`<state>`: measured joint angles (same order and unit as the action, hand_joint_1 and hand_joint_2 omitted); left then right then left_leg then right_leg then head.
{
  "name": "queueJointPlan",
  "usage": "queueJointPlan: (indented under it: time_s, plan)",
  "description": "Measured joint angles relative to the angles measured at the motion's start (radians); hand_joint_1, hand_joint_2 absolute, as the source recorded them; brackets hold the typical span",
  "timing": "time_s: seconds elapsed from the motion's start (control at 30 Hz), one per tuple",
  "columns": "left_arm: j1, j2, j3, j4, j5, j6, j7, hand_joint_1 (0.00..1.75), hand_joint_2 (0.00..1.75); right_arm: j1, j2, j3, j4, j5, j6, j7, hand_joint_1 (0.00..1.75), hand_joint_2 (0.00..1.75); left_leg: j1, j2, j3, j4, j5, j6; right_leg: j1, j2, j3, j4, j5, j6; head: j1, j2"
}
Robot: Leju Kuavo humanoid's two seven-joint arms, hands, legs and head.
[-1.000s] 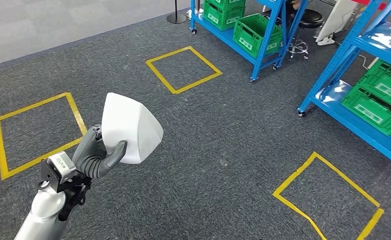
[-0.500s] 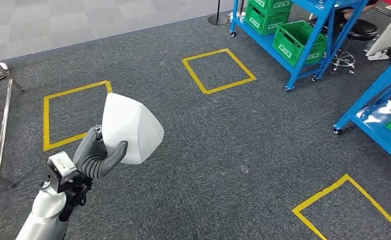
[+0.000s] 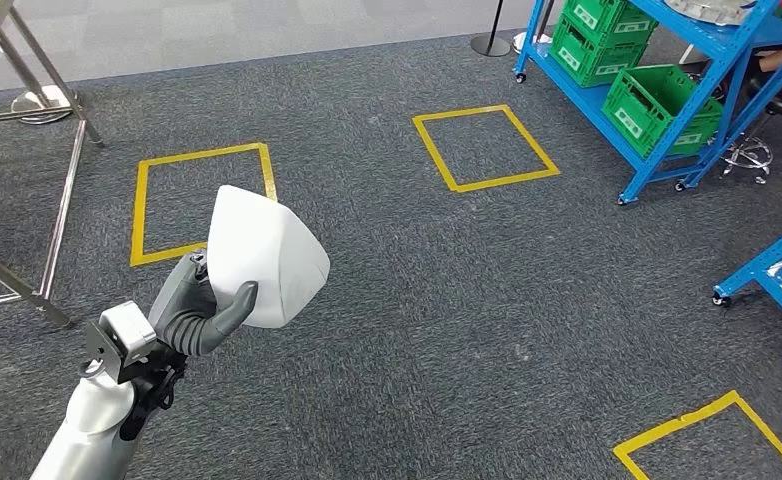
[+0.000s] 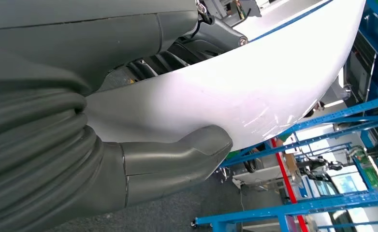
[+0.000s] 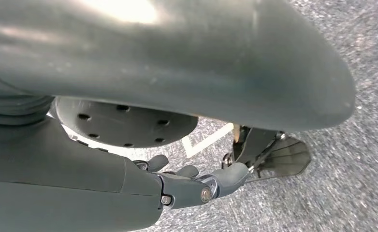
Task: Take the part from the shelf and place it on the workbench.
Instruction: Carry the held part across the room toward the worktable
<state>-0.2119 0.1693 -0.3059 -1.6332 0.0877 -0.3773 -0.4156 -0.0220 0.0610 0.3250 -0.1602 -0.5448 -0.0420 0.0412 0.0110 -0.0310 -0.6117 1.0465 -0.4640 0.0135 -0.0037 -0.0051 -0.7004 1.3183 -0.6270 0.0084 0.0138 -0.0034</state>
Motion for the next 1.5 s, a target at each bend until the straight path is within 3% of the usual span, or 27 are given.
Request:
queueJointPlan:
  time_s: [0.03,0.1,0.17,0.27,0.33,0.43,0.47,0.5,0.53,0.6,0.67,0.7,0.77,0.83,0.93,0.97,1.0,1.03,1.07,1.13,1.2,1.27,1.3,1.37,1.43,1.5]
  plan:
    - [0.0,0.0,0.0,0.0,0.0,0.0,0.0,1.75,1.75,0.001,0.0,0.0,0.0,0.0,0.0,0.0,0.0,0.0,-0.002,-0.006,0.0,0.0,0.001,0.001,0.005,0.003,0.016,-0.037,0.028,-0.008,0.0,0.0]
    - [0.0,0.0,0.0,0.0,0.0,0.0,0.0,1.75,1.75,0.0,0.0,0.0,0.0,0.0,0.0,0.0,0.0,0.0,-0.002,-0.016,0.001,-0.001,0.003,0.001,0.018,0.015,0.086,-0.183,0.098,-0.026,0.0,0.0]
    - [0.0,0.0,0.0,0.0,0.0,0.0,0.0,1.75,1.75,-0.003,-0.001,0.0,0.0,0.0,0.0,0.0,0.0,0.0,-0.001,-0.022,0.0,-0.003,0.007,-0.006,0.03,0.02,0.131,-0.282,0.131,-0.038,0.001,0.0]
    - [0.001,0.0,0.0,-0.001,0.0,0.0,0.0,1.75,1.75,-0.005,-0.002,0.0,0.0,0.0,0.0,0.0,0.0,0.0,0.001,-0.025,-0.003,-0.009,0.014,-0.021,0.035,0.014,0.136,-0.307,0.143,-0.047,0.004,0.0]
    - [-0.001,0.001,0.0,-0.002,0.0,0.0,0.0,1.75,1.75,-0.005,-0.002,0.0,0.0,0.0,0.0,-0.001,0.0,0.0,-0.002,-0.009,-0.019,0.024,-0.01,-0.027,0.028,0.007,0.142,-0.326,0.159,-0.053,0.003,0.0]
    - [0.0,0.003,0.0,0.0,-0.002,0.002,0.0,1.75,1.75,-0.003,0.0,0.0,0.0,0.001,0.0,0.0,0.0,0.0,-0.002,0.014,-0.091,0.189,-0.103,-0.036,0.025,-0.007,0.143,-0.334,0.166,-0.056,0.001,0.0]
    - [0.002,0.004,0.001,0.001,-0.01,0.01,-0.002,1.75,1.75,-0.002,0.0,0.001,0.0,0.006,0.003,-0.001,0.0,0.0,-0.001,0.016,-0.11,0.236,-0.12,-0.04,0.024,-0.015,0.142,-0.333,0.166,-0.056,0.001,0.0]
    - [0.007,0.009,0.003,0.001,-0.021,0.025,-0.006,1.75,1.75,-0.001,0.001,0.003,0.0,0.014,0.006,-0.003,0.0,0.0,0.0,0.018,-0.114,0.252,-0.119,-0.044,0.024,-0.023,0.14,-0.331,0.165,-0.056,0.001,0.0]
    - [0.013,0.014,0.007,-0.001,-0.035,0.042,-0.013,1.75,1.75,-0.001,0.002,0.006,0.0,0.023,0.01,-0.005,0.0,0.0,0.002,0.023,-0.1,0.23,-0.101,-0.048,0.022,-0.032,0.139,-0.327,0.163,-0.054,0.001,0.0]
    - [0.029,0.034,0.029,-0.009,-0.063,0.068,-0.036,1.75,1.75,-0.002,0.006,0.017,0.0,0.038,0.015,-0.01,0.0,0.0,0.005,0.056,-0.034,0.109,-0.046,-0.056,0.02,-0.047,0.136,-0.314,0.154,-0.045,0.0,0.0]
    - [0.038,0.048,0.058,-0.019,-0.08,0.068,-0.057,1.75,1.75,-0.001,0.008,0.026,0.0,0.041,0.015,-0.012,0.0,0.0,0.003,0.082,0.013,0.019,-0.02,-0.045,0.024,-0.065,0.131,-0.293,0.139,-0.035,-0.001,0.0]
    - [0.04,0.052,0.071,-0.024,-0.086,0.063,-0.062,1.75,1.75,-0.002,0.009,0.029,0.0,0.041,0.014,-0.011,0.0,0.0,0.001,0.083,0.017,0.007,-0.02,-0.036,0.026,-0.076,0.129,-0.286,0.134,-0.031,-0.001,0.0]
    - [0.04,0.059,0.095,-0.032,-0.09,0.053,-0.062,1.75,1.75,-0.005,0.009,0.032,0.0,0.042,0.013,-0.007,0.0,0.0,0.0,0.054,0.012,0.009,-0.016,-0.017,0.027,-0.096,0.128,-0.28,0.128,-0.028,0.0,0.0]
    - [0.032,0.07,0.114,-0.037,-0.091,0.048,-0.056,1.75,1.75,-0.011,0.009,0.034,0.0,0.043,0.012,-0.003,0.0,0.0,0.001,0.034,0.009,0.008,-0.012,-0.009,0.022,-0.075,0.118,-0.248,0.104,-0.017,0.002,0.0]
    - [0.016,0.09,0.136,-0.041,-0.089,0.049,-0.046,1.75,1.75,-0.016,0.01,0.04,0.0,0.047,0.014,0.005,0.0,0.0,0.002,0.006,0.002,0.007,-0.006,-0.001,0.012,-0.011,0.035,-0.071,0.012,-0.004,0.005,0.0]
    - [0.014,0.097,0.143,-0.042,-0.087,0.049,-0.044,1.75,1.75,-0.016,0.01,0.043,0.0,0.049,0.016,0.008,0.0,0.0,0.002,-0.005,0.0,0.007,-0.005,0.0,0.011,-0.005,0.006,-0.013,-0.007,-0.004,0.005,0.0]
    - [0.015,0.105,0.15,-0.044,-0.085,0.051,-0.043,1.75,1.75,-0.015,0.011,0.046,0.0,0.051,0.017,0.01,0.0,0.0,0.001,-0.016,-0.001,0.007,-0.004,0.001,0.011,-0.002,-0.009,0.014,-0.008,-0.007,0.005,0.0]
    - [0.017,0.111,0.157,-0.046,-0.083,0.052,-0.042,1.75,1.75,-0.014,0.011,0.048,0.0,0.051,0.018,0.012,0.0,0.0,0.0,-0.028,-0.001,0.007,-0.003,0.0,0.012,0.003,-0.004,0.0,0.012,-0.012,0.005,0.0]
    - [0.018,0.116,0.162,-0.048,-0.083,0.053,-0.042,1.75,1.75,-0.014,0.012,0.049,0.0,0.052,0.018,0.012,0.0,0.0,0.0,-0.041,-0.001,0.007,-0.001,-0.001,0.013,0.012,0.021,-0.054,0.046,-0.018,0.005,0.0]
    - [0.019,0.123,0.17,-0.055,-0.083,0.054,-0.045,1.75,1.75,-0.015,0.012,0.051,0.0,0.052,0.018,0.012,0.0,0.0,0.003,-0.064,-0.002,0.006,0.003,-0.006,0.016,0.06,0.094,-0.201,0.111,-0.029,0.005,0.0]
    - [0.019,0.128,0.174,-0.058,-0.086,0.054,-0.049,1.75,1.75,-0.016,0.011,0.052,0.0,0.051,0.018,0.011,0.0,0.0,0.009,-0.085,-0.006,0.003,0.009,-0.016,0.023,0.089,0.131,-0.278,0.132,-0.036,0.007,0.0]
    - [0.017,0.139,0.176,-0.058,-0.088,0.053,-0.052,1.75,1.75,-0.018,0.012,0.052,0.0,0.051,0.018,0.009,0.0,0.0,0.012,-0.108,-0.013,-0.005,0.018,-0.031,0.029,0.07,0.133,-0.29,0.137,-0.041,0.01,0.0]
    - [0.017,0.147,0.177,-0.058,-0.089,0.052,-0.054,1.75,1.75,-0.019,0.012,0.052,0.0,0.051,0.018,0.008,0.0,0.0,0.013,-0.105,-0.018,-0.003,0.018,-0.035,0.028,0.056,0.136,-0.299,0.143,-0.044,0.01,0.0]
    - [0.009,0.16,0.181,-0.057,-0.088,0.051,-0.055,1.75,1.75,-0.02,0.012,0.052,0.0,0.051,0.018,0.004,0.0,0.0,0.007,-0.057,-0.043,0.042,-0.014,-0.038,0.024,0.028,0.141,-0.32,0.157,-0.053,0.005,0.0]
    - [0.001,0.166,0.182,-0.056,-0.088,0.05,-0.056,1.75,1.75,-0.018,0.012,0.052,0.0,0.051,0.018,0.003,0.0,0.0,0.003,0.003,-0.092,0.159,-0.081,-0.041,0.025,-0.002,0.14,-0.326,0.161,-0.06,0.001,0.0]
    - [0.0,0.168,0.182,-0.053,-0.088,0.049,-0.056,1.75,1.75,-0.016,0.013,0.053,0.0,0.051,0.018,0.003,0.0,0.0,0.004,0.019,-0.129,0.253,-0.117,-0.049,0.025,-0.033,0.136,-0.323,0.159,-0.061,0.0,0.0]
